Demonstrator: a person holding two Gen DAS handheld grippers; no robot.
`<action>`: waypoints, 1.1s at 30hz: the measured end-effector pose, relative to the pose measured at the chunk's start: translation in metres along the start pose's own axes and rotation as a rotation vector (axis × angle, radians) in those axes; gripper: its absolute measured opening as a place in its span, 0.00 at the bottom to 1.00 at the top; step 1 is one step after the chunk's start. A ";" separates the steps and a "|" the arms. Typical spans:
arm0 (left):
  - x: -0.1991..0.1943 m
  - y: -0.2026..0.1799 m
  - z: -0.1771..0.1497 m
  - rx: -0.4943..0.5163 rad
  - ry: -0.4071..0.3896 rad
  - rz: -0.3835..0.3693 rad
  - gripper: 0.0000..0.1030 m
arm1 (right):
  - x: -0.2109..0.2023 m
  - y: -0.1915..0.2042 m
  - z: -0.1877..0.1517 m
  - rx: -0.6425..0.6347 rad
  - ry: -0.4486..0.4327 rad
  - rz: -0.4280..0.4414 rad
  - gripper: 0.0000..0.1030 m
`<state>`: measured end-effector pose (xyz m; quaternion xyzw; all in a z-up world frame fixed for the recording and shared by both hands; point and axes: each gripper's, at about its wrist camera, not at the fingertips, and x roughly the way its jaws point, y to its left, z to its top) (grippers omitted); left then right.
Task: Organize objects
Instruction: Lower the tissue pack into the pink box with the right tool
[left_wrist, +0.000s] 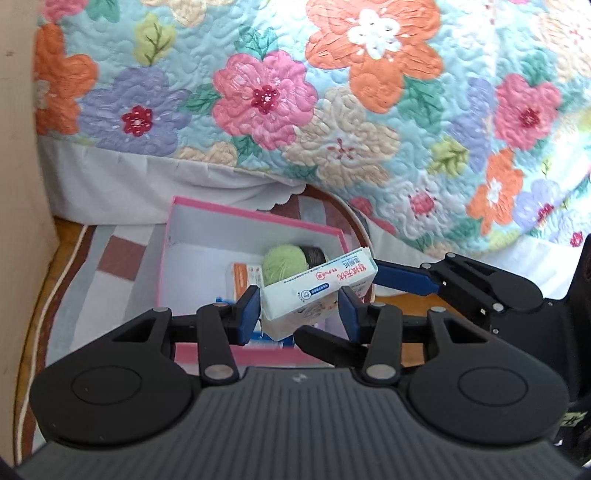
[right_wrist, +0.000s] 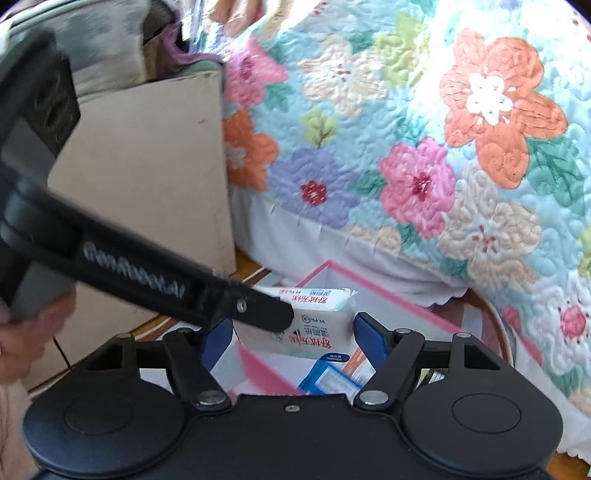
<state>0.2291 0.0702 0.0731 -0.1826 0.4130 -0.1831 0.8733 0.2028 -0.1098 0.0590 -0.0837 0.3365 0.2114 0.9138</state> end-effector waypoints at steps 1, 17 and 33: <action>0.010 0.003 0.004 -0.009 0.010 -0.004 0.42 | 0.006 -0.006 0.002 0.008 0.004 -0.002 0.75; 0.160 0.063 -0.005 -0.138 0.090 0.001 0.42 | 0.120 -0.102 -0.052 0.410 0.195 0.041 0.50; 0.202 0.069 -0.010 -0.162 0.106 0.040 0.44 | 0.158 -0.127 -0.085 0.486 0.262 -0.083 0.44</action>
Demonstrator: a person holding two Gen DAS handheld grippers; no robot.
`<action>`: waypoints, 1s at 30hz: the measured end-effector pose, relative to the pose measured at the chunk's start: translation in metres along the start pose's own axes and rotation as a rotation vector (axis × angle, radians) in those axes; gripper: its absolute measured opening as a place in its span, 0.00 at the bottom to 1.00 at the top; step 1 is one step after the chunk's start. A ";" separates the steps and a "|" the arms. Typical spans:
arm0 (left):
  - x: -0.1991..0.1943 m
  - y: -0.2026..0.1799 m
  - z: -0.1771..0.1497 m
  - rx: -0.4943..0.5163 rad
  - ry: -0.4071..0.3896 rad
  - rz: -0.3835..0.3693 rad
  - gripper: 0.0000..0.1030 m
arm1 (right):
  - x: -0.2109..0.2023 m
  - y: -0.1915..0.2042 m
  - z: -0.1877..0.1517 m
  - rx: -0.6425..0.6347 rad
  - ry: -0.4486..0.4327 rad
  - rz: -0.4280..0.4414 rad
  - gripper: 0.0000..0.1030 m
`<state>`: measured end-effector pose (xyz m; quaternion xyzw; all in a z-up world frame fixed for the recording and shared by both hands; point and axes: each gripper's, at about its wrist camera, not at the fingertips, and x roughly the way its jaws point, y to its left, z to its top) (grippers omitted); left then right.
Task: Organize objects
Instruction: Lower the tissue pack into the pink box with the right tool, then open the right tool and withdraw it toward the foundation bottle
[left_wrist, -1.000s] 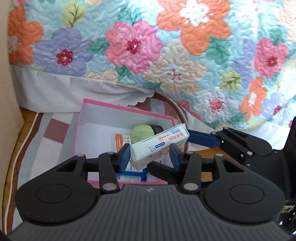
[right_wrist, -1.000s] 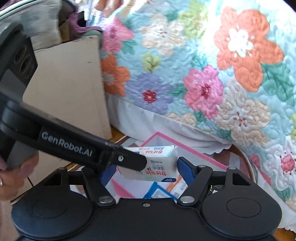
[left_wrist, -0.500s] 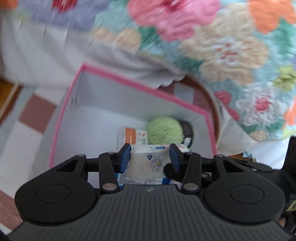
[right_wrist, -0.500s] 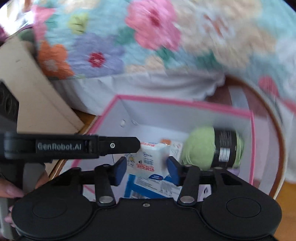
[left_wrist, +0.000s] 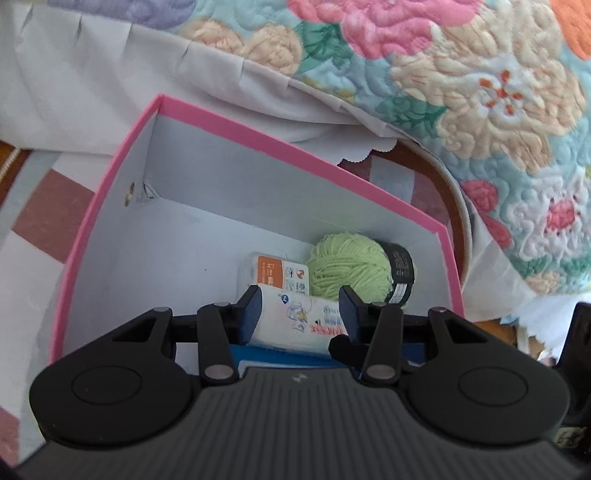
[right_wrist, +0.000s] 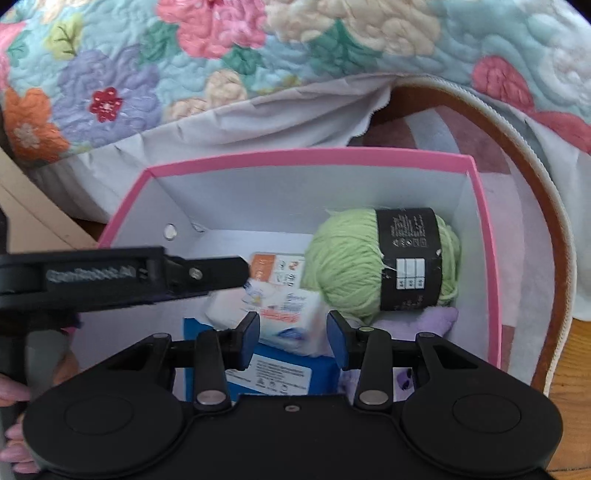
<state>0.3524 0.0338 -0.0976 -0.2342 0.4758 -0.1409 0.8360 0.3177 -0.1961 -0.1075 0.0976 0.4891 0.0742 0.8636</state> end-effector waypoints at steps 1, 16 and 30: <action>-0.004 -0.003 -0.002 0.021 0.006 0.022 0.45 | -0.001 0.002 -0.001 -0.012 -0.002 -0.008 0.44; -0.078 -0.019 -0.033 0.123 0.071 0.153 0.56 | -0.065 0.015 -0.026 -0.067 -0.123 0.072 0.56; -0.191 -0.053 -0.051 0.209 0.055 0.235 0.56 | -0.176 0.060 -0.033 -0.203 -0.194 0.103 0.65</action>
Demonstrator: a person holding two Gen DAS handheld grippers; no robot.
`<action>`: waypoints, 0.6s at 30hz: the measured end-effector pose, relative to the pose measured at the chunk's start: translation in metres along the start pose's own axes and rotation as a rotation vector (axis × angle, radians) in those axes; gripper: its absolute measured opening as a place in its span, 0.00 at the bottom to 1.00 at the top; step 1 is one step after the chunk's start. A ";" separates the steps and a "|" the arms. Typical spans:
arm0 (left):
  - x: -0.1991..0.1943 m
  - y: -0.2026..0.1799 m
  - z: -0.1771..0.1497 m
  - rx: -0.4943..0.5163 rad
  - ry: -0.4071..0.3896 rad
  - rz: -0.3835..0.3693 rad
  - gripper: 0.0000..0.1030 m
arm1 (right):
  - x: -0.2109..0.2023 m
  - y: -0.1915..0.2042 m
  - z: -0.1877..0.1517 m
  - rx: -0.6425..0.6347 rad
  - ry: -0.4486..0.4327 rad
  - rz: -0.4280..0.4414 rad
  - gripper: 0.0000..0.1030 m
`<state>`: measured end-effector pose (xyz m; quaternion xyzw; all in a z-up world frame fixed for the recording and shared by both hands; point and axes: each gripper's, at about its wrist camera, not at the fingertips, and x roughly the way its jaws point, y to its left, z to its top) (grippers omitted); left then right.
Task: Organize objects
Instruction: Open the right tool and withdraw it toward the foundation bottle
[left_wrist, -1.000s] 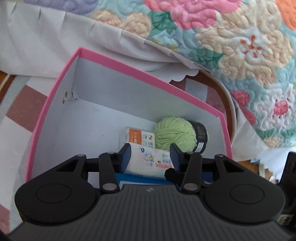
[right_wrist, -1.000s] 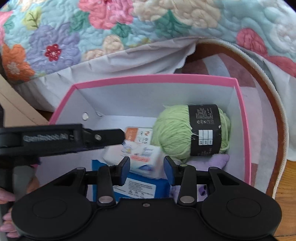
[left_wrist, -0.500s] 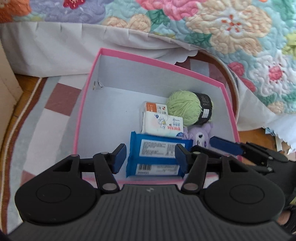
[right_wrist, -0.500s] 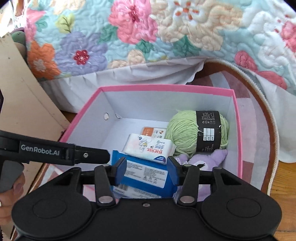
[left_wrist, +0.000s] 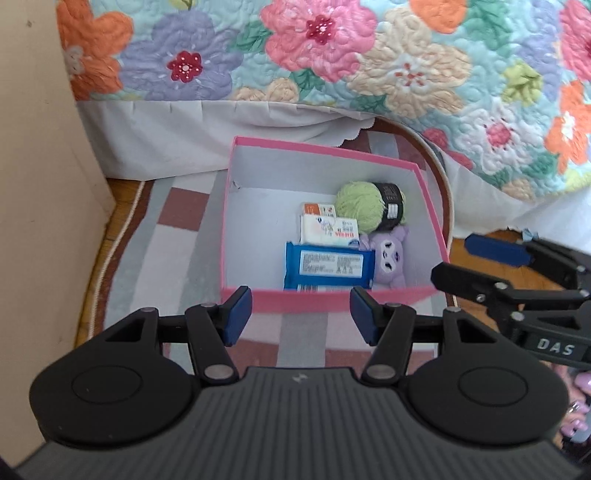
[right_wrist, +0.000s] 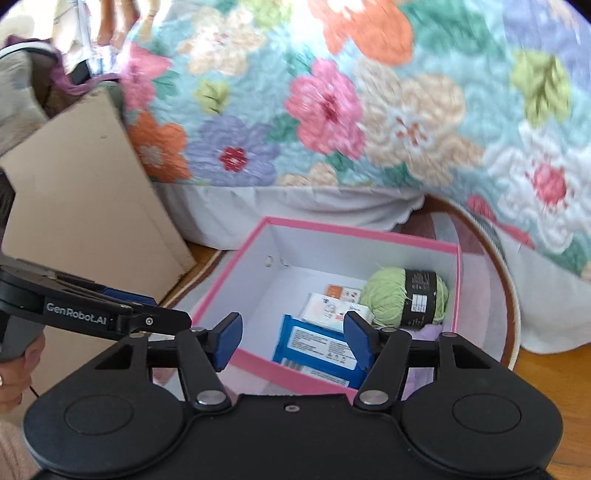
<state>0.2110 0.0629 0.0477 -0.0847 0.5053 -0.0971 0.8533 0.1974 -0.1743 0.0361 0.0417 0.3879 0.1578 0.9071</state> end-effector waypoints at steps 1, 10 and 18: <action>-0.006 -0.002 -0.002 0.006 0.004 0.004 0.56 | -0.009 0.006 0.000 -0.022 -0.005 0.006 0.66; -0.055 -0.014 -0.034 0.051 0.033 -0.014 0.60 | -0.071 0.054 -0.013 -0.219 -0.020 0.067 0.69; -0.089 -0.022 -0.062 0.058 -0.018 0.032 0.60 | -0.104 0.077 -0.033 -0.304 0.029 0.120 0.70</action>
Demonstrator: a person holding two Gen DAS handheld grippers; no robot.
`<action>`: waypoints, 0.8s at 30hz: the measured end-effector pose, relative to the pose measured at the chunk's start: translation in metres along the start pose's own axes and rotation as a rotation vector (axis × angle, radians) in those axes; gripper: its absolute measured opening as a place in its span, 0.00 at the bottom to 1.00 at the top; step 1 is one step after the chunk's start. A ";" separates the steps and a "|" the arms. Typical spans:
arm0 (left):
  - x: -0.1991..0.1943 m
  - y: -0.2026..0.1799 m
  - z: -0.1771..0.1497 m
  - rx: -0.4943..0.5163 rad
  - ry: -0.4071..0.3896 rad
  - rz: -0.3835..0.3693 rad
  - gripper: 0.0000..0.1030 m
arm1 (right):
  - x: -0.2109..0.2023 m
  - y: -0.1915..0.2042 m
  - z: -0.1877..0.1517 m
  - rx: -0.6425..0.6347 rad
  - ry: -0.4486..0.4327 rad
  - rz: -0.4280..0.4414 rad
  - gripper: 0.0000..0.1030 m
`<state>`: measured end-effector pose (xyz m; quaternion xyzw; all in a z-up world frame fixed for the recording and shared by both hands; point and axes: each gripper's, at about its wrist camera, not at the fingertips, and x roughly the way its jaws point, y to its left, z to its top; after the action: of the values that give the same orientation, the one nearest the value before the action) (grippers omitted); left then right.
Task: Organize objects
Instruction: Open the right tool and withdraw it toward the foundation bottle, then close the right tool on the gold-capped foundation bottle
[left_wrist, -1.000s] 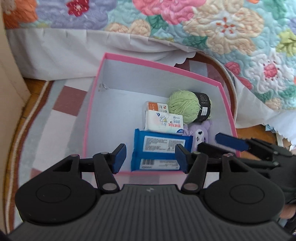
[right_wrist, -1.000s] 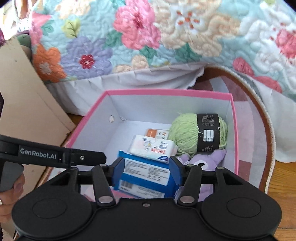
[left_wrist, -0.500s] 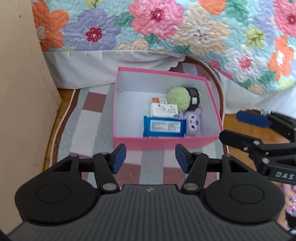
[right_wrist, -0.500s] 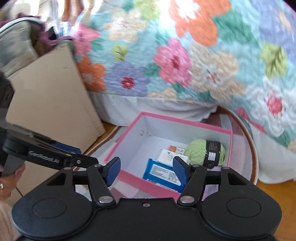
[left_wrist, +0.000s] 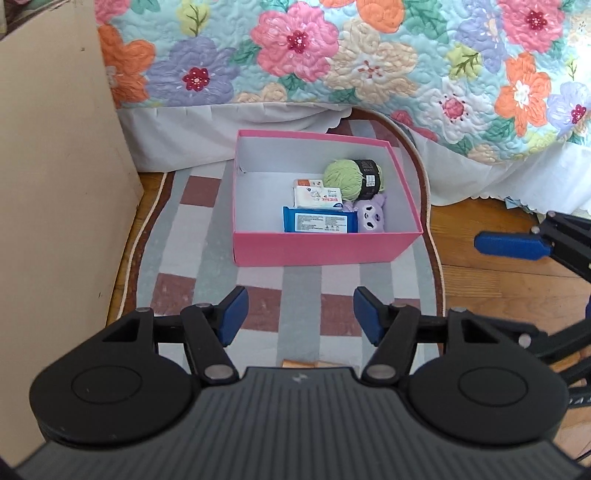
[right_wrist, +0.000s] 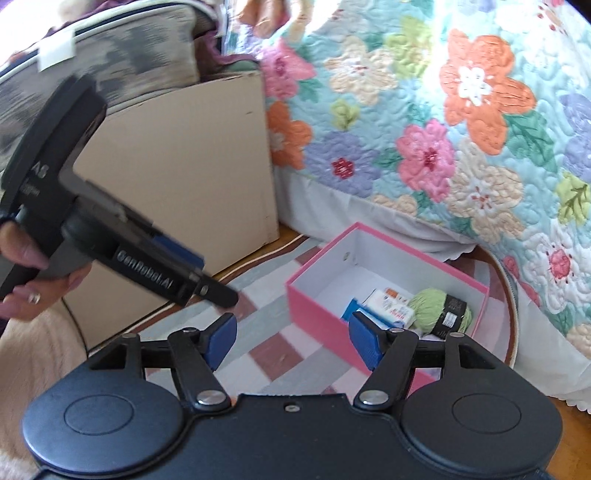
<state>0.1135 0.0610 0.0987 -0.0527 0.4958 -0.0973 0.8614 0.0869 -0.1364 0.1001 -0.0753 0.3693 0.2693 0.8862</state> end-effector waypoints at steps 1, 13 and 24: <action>-0.004 0.000 -0.003 0.002 0.000 -0.008 0.61 | -0.003 0.003 -0.001 -0.011 0.005 0.007 0.70; -0.010 -0.006 -0.041 -0.019 -0.006 -0.024 0.75 | 0.013 0.009 -0.032 -0.076 0.122 0.094 0.80; 0.066 0.004 -0.081 -0.154 0.111 -0.059 0.75 | 0.068 0.018 -0.079 -0.201 0.154 0.151 0.80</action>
<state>0.0759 0.0510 0.0011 -0.1280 0.5470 -0.0871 0.8227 0.0688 -0.1186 -0.0027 -0.1559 0.4121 0.3645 0.8204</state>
